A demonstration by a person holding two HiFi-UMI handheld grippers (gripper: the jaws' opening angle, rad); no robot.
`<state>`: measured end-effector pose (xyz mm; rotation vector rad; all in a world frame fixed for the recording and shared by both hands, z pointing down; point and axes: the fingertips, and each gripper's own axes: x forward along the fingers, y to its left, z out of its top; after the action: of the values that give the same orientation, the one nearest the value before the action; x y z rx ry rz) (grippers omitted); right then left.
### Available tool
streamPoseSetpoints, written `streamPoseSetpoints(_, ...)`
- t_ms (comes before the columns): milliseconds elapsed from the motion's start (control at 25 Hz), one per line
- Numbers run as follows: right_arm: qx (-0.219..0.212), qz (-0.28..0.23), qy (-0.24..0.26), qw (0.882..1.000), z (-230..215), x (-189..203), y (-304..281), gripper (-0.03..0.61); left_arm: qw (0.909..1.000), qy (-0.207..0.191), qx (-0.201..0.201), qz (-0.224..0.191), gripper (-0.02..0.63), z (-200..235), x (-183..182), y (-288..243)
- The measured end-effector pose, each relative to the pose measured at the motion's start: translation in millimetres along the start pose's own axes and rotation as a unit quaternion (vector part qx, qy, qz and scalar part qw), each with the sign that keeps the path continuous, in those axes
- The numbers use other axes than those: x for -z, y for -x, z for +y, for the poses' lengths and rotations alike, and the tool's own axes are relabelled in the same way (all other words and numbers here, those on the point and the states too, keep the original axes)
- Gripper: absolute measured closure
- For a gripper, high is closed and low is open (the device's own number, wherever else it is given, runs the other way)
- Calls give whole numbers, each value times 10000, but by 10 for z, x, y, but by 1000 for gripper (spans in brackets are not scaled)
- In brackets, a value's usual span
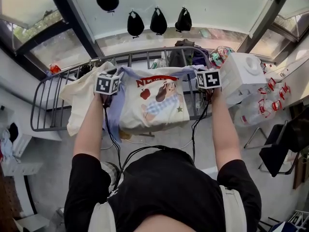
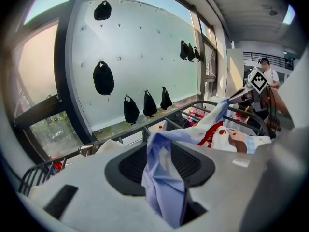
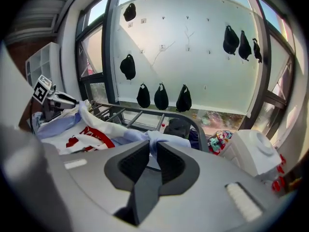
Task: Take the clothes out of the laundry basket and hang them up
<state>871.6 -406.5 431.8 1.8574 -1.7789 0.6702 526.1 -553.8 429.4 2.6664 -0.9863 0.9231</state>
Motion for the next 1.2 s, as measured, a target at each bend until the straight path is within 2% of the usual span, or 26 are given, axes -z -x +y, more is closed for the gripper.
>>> streamPoseSetpoints(80, -177, -4, -119, 9998, 35, 48, 2, 473, 10000, 33, -15, -62, 412, -8, 26, 67)
streamPoseSetpoints(160, -287, -29, -203, 9994, 69, 72, 34, 406, 9998, -4, -80, -194, 403, -15, 10, 173)
streamPoseSetpoints(240, -180, -207, -193, 9994, 70, 30, 120, 378, 9989, -49, -204, -423, 411, -24, -49, 326)
streamPoseSetpoints(360, 47, -867, -145, 9961, 100, -204, 354, 379, 9950, -80, -441, -895, 465, -56, -204, 634)
streamPoseSetpoints(440, 73, -1506, -144, 9885, 189, -431, 578, 412, 9897, -82, -639, -1277, 529, -98, -341, 891)
streamPoseSetpoints(480, 77, -1825, -146, 9831, 251, -546, 715, 450, 9865, -90, -744, -1455, 557, -129, -414, 1029)
streamPoseSetpoints(640, -28, -3015, -111, 9534, 604, -946, 1329, 559, 9715, -16, -1064, -2116, 609, -322, -665, 1602)
streamPoseSetpoints(760, -418, -3621, -73, 9312, 970, -1105, 1694, 565, 9617, 267, -1070, -2509, 609, -477, -716, 1976)
streamPoseSetpoints(840, -727, -3823, 8, 9212, 1238, -1100, 1846, 565, 9580, 436, -1084, -2620, 609, -567, -649, 2160)
streamPoseSetpoints(960, -922, -3938, 109, 9145, 1563, -974, 1928, 565, 9558, 575, -1122, -2656, 609, -702, -455, 2329)
streamPoseSetpoints(1080, -1044, -3906, 114, 9145, 1794, -795, 1912, 566, 9544, 783, -1042, -2685, 610, -845, -262, 2408)
streamPoseSetpoints(1200, -1220, -3760, 172, 9184, 1987, -657, 1841, 566, 9543, 822, -1084, -2660, 609, -890, -124, 2469)
